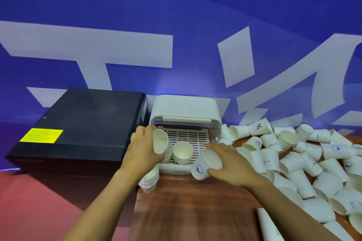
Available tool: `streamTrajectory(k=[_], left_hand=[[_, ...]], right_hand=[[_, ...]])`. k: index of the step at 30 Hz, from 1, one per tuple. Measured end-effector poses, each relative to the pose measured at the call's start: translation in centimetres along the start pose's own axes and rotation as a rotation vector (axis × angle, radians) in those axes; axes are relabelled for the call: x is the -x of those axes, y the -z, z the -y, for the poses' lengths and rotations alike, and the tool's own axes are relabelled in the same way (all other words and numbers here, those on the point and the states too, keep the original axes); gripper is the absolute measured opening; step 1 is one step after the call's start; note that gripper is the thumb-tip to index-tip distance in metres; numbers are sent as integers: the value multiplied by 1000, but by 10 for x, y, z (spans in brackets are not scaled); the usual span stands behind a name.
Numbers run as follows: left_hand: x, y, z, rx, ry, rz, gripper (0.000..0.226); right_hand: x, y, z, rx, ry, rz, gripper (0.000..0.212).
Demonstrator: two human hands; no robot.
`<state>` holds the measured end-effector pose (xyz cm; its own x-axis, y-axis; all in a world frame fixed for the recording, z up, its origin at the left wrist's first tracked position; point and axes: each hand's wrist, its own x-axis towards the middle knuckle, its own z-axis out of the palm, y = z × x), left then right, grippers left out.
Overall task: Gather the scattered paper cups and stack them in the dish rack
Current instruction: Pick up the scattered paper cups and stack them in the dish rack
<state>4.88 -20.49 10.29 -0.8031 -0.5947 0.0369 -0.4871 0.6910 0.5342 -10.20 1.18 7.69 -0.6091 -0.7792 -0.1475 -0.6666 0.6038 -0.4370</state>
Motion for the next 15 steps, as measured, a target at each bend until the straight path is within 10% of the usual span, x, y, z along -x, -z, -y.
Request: streamTrajectory(k=[15], left_hand=[[-32,-13,16,-220,-49,73,76]], right_hand=[[-47,-20,46,-44,11,-235,69]])
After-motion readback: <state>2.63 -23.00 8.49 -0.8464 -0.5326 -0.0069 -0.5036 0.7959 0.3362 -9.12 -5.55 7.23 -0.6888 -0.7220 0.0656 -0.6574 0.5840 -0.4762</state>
